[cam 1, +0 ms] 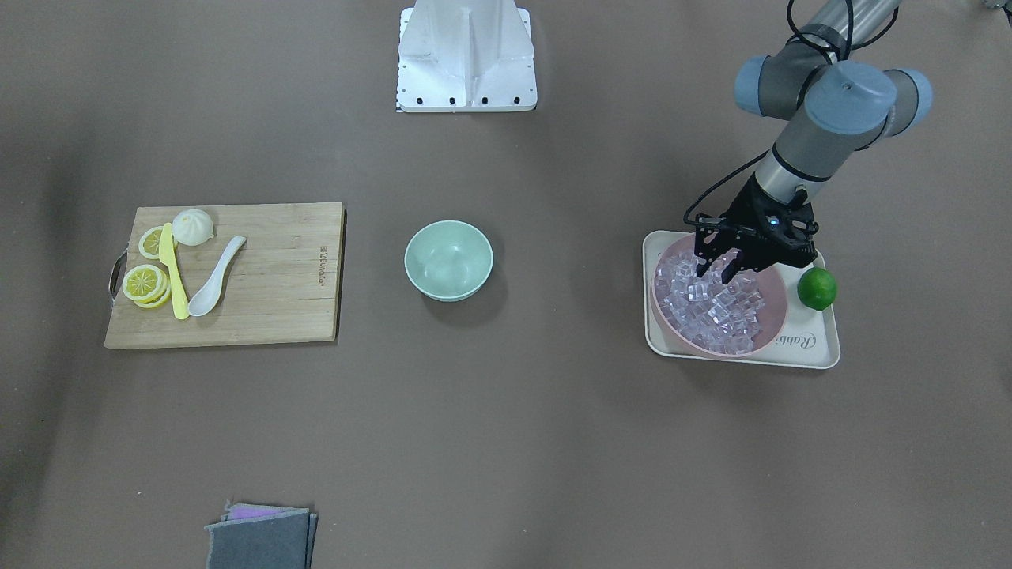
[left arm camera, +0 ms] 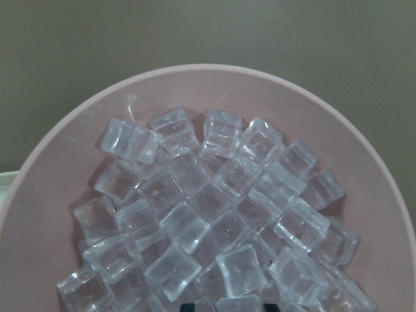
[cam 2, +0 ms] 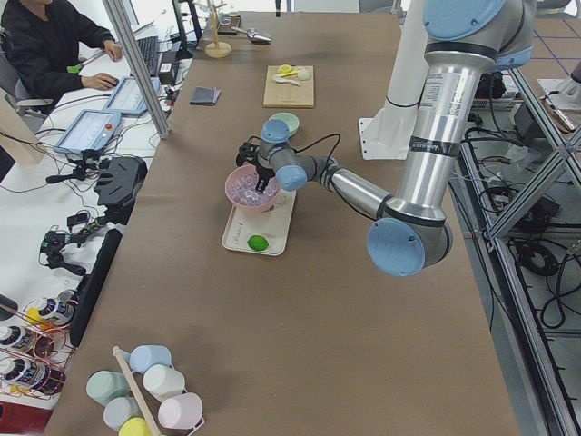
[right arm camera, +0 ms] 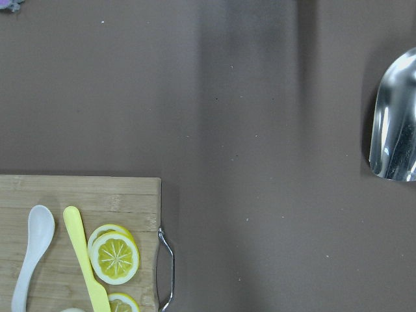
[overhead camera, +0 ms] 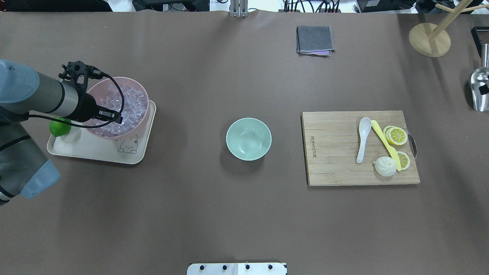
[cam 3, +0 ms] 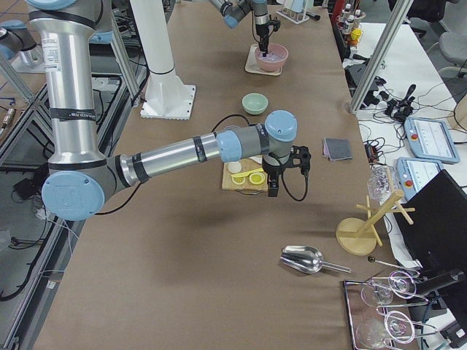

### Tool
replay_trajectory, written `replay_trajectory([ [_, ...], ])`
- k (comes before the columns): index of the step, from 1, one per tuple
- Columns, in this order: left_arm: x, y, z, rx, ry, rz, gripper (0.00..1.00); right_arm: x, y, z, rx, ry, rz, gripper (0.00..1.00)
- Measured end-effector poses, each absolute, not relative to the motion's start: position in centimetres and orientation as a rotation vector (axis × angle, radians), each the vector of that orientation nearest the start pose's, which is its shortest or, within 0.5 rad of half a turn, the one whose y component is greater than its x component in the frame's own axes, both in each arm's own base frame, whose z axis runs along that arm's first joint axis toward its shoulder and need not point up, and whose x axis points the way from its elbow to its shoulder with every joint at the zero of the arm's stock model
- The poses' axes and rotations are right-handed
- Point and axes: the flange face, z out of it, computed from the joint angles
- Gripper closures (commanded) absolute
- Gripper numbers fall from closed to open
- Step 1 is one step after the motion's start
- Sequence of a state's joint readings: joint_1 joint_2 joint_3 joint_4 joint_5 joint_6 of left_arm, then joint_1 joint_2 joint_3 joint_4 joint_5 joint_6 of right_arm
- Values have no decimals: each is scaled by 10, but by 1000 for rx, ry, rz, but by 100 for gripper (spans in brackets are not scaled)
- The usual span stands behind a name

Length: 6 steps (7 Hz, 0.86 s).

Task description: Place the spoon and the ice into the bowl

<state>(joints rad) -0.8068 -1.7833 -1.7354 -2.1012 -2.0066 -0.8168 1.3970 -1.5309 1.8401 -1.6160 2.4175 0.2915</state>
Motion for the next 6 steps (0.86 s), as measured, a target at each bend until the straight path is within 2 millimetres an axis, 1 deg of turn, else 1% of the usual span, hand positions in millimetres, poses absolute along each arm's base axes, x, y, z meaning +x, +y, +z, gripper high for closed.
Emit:
replay_trajectory([
  [5, 345, -489, 408, 341, 918, 147, 56, -29, -506, 507, 44, -875, 1, 0],
  [6, 345, -489, 409, 339, 914, 148, 59, -29, -506, 507, 44, -875, 1, 0],
])
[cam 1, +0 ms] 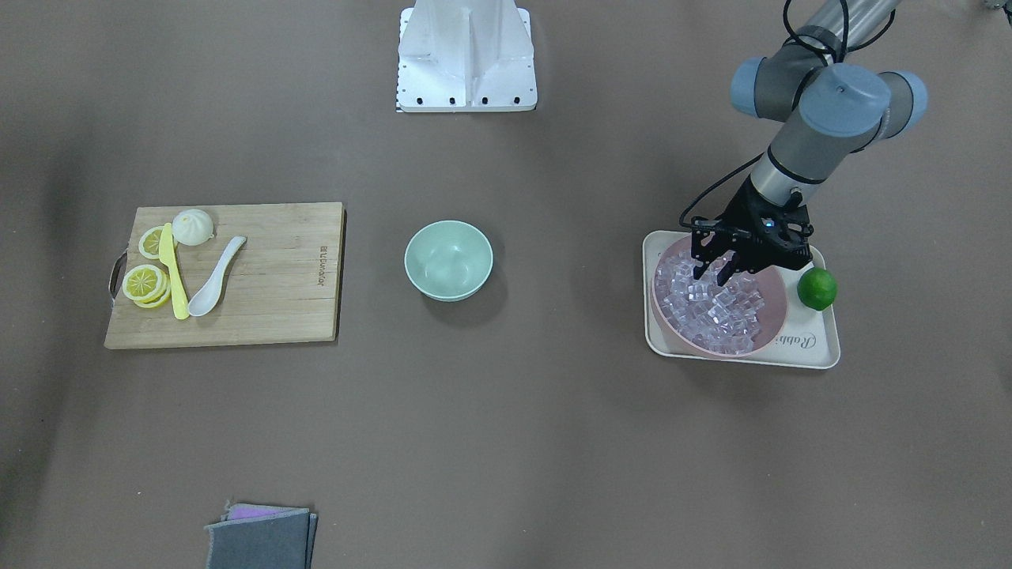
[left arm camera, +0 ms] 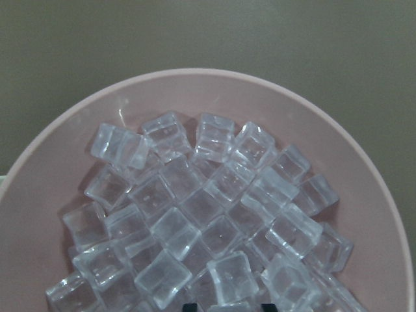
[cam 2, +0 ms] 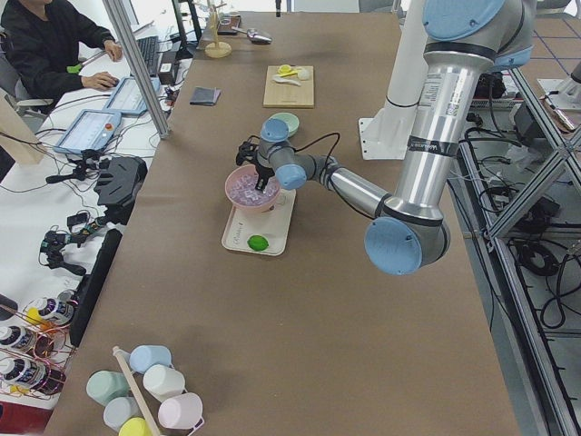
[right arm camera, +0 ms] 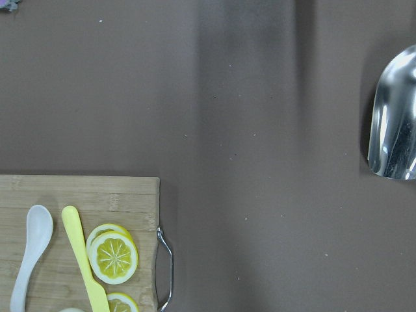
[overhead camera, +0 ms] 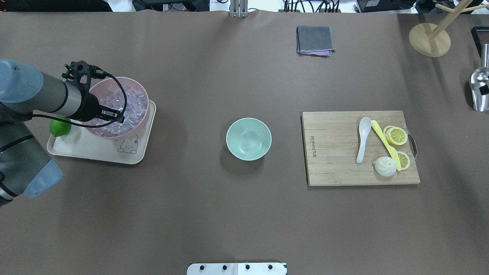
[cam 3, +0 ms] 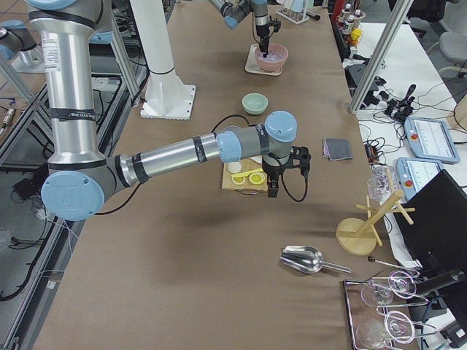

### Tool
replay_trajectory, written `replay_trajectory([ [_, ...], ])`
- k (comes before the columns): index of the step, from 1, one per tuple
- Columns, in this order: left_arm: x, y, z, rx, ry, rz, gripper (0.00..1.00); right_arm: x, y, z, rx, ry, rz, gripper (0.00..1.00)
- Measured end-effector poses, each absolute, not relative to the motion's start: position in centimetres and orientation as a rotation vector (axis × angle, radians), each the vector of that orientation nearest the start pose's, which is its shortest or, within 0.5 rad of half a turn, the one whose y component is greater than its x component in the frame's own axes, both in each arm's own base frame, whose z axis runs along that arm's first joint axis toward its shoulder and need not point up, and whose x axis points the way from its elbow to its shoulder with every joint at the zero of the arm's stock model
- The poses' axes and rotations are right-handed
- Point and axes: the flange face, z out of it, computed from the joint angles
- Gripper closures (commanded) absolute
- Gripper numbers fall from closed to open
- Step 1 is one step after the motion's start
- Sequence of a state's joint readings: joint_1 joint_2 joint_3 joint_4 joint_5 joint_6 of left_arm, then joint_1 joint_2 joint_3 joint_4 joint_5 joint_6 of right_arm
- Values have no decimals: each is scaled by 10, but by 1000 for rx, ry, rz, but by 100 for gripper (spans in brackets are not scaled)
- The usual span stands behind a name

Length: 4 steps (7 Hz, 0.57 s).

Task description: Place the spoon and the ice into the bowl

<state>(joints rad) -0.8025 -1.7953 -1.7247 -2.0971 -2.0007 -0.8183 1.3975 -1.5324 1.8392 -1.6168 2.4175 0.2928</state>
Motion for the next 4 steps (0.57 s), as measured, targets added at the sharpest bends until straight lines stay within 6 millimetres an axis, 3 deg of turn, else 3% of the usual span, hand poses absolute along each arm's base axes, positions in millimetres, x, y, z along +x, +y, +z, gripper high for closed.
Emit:
replay_trajectory([
  [1, 346, -490, 412, 336, 911, 149, 60, -29, -506, 507, 44, -875, 1, 0],
  [2, 346, -490, 413, 335, 909, 148, 69, -29, -506, 506, 45, -875, 1, 0],
  [4, 345, -489, 414, 334, 907, 147, 99, -29, -505, 502, 52, -878, -4, 0],
])
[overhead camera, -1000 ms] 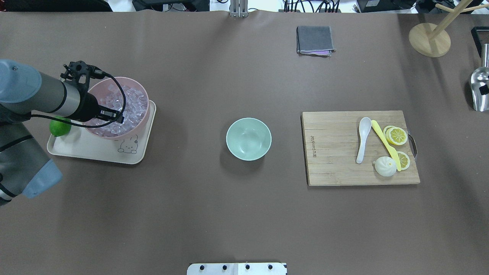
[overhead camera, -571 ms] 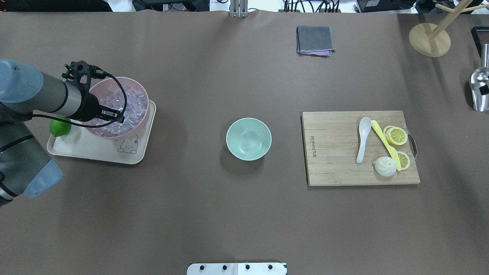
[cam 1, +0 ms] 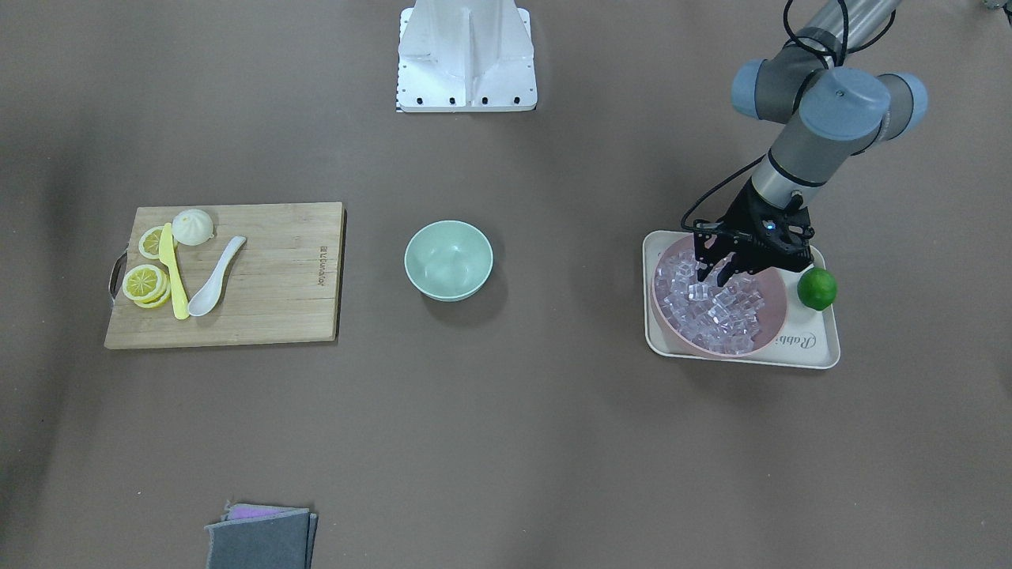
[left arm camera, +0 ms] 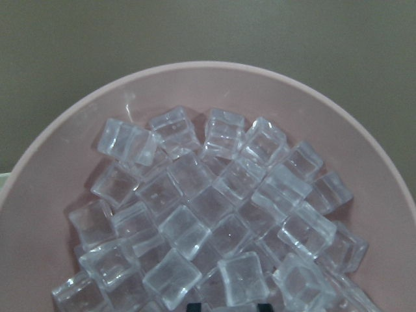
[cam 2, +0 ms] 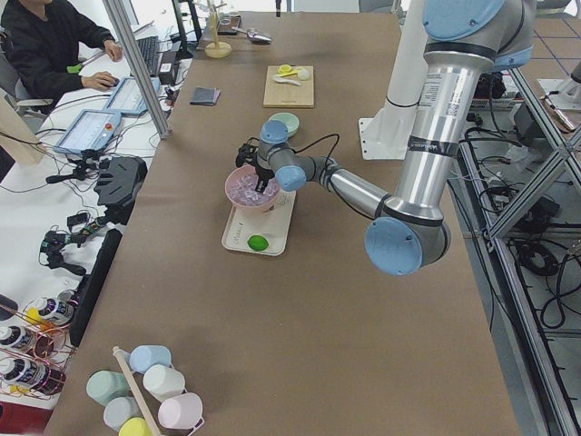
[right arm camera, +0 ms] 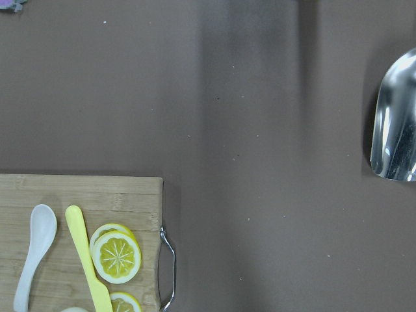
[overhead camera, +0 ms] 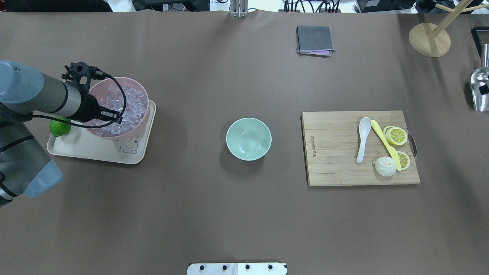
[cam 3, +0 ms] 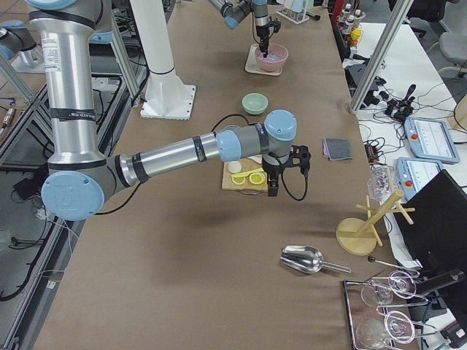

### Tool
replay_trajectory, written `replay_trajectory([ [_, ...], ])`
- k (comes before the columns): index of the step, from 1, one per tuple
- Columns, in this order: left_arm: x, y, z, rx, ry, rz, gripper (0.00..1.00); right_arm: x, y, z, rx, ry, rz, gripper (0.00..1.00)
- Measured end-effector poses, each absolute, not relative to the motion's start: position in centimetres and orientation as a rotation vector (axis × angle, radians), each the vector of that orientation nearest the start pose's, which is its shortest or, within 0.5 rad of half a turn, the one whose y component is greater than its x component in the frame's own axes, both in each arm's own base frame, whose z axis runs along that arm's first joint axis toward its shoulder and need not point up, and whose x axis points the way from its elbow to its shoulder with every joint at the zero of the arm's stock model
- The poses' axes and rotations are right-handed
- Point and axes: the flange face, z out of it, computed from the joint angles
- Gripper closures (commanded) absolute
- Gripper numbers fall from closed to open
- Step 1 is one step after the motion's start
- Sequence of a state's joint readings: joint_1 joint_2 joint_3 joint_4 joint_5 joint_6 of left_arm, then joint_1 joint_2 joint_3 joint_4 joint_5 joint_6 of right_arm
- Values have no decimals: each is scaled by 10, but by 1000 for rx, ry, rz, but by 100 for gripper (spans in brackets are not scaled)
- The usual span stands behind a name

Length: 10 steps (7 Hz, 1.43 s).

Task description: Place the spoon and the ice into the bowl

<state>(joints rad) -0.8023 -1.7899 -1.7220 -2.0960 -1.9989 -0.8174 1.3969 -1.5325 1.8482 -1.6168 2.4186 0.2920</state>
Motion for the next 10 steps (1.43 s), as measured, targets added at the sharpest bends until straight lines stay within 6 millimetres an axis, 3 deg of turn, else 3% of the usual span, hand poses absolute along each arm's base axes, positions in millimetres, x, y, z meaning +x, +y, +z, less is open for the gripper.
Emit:
replay_trajectory([
  [2, 344, -488, 416, 332, 905, 146, 100, -29, -505, 498, 60, -880, -8, 0],
  [4, 338, -485, 404, 339, 928, 153, 100, -29, -503, 489, 76, -884, -14, 0],
  [7, 283, -507, 381, 344, 994, 96, 100, -38, -497, 464, 99, -891, -13, 0],
  [8, 272, -515, 371, 340, 1013, 46, 100, -52, -496, 451, 103, -896, -22, 0],
  [9, 271, -524, 351, 321, 1048, -34, 100, -79, -498, 432, 102, -899, -8, 0],
  [10, 277, -532, 322, 301, 1094, -106, 100, -119, -499, 412, 99, -899, 29, 0],
])
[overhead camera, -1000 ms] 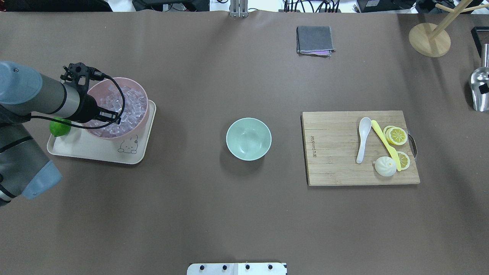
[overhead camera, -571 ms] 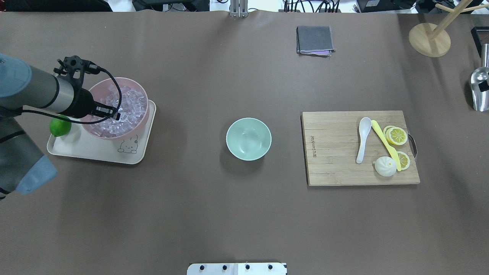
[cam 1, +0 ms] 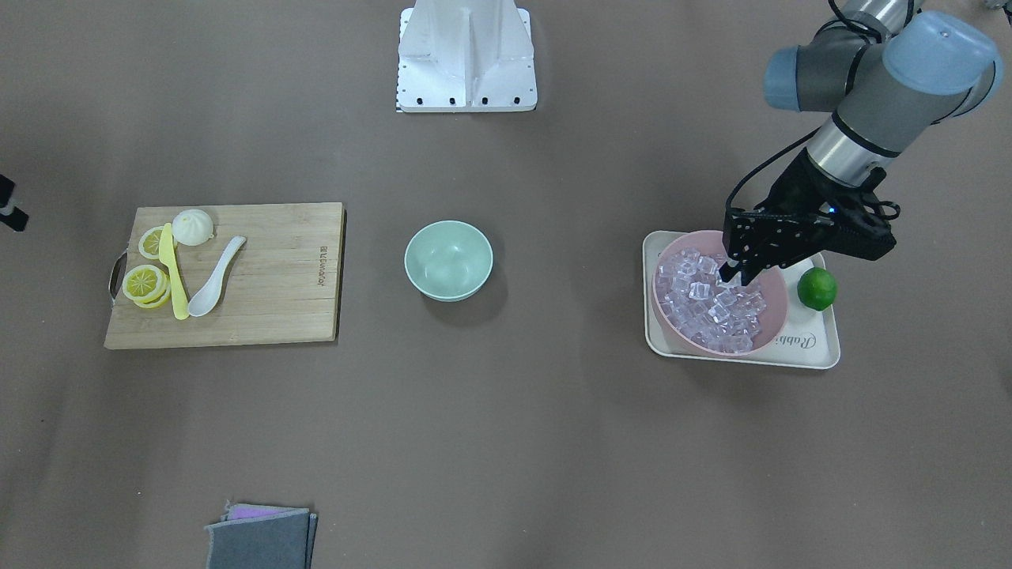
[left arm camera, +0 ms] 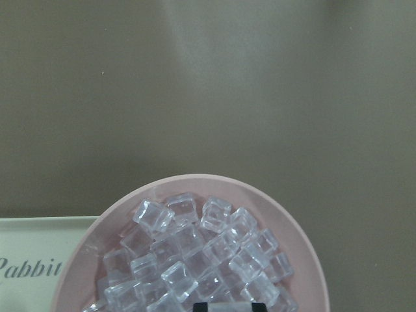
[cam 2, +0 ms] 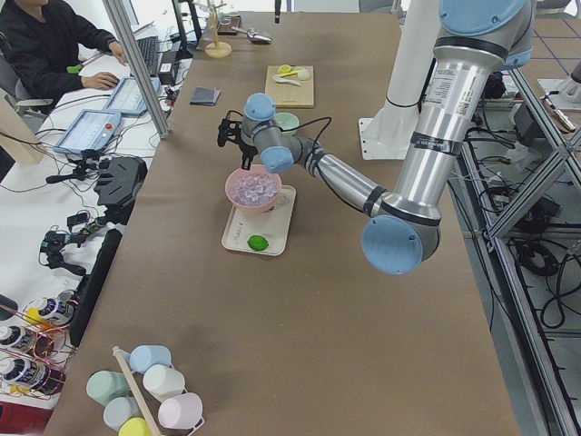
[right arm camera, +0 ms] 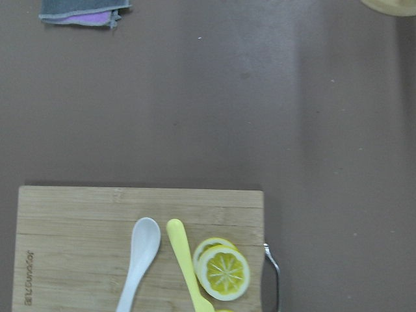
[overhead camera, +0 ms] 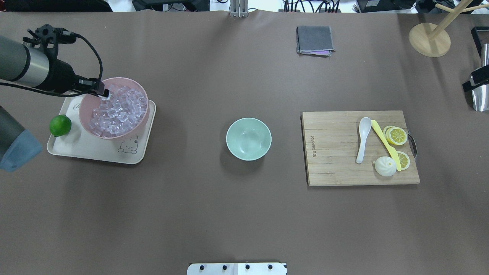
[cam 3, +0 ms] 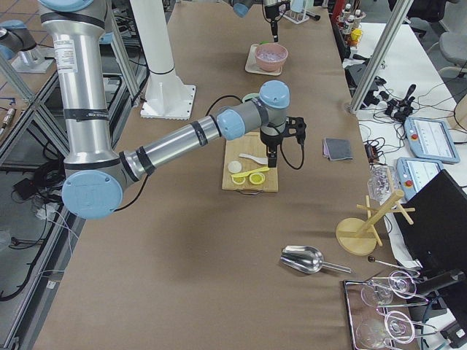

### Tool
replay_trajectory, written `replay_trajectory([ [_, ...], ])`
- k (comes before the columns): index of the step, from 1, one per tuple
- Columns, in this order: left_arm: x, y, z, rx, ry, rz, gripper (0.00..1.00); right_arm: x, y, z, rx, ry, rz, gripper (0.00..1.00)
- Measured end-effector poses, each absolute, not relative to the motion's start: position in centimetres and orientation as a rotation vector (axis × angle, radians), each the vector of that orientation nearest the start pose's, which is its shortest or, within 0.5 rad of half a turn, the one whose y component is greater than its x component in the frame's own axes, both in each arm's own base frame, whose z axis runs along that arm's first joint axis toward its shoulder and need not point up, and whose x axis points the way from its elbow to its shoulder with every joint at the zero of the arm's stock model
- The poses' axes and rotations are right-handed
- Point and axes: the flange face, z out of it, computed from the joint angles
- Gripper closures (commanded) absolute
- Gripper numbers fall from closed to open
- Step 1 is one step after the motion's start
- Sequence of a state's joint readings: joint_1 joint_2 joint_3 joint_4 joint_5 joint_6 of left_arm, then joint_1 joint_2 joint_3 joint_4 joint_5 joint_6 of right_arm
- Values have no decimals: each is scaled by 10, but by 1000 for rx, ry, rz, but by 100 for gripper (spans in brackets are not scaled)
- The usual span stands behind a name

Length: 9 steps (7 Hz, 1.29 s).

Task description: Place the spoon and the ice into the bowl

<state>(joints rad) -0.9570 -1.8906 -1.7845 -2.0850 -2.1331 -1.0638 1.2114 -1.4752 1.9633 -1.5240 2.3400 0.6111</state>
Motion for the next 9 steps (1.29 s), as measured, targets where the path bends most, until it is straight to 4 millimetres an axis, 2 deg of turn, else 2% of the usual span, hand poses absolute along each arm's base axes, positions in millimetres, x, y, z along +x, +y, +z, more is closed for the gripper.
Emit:
replay_trajectory([
  [2, 309, -537, 274, 260, 1165, -187, 100, -191, -490, 391, 69, -896, 88, 1],
  [3, 336, -531, 254, 247, 1186, -221, 100, -220, -484, 388, 55, -878, 111, 1],
  [5, 409, -494, 224, 247, 1208, -274, 100, -272, -470, 388, 57, -822, 115, 6],
  [7, 460, -458, 207, 259, 1220, -305, 100, -301, -471, 400, 33, -787, 122, 7],
  [9, 488, -434, 203, 274, 1218, -310, 100, -323, -472, 407, 20, -765, 115, 14],
])
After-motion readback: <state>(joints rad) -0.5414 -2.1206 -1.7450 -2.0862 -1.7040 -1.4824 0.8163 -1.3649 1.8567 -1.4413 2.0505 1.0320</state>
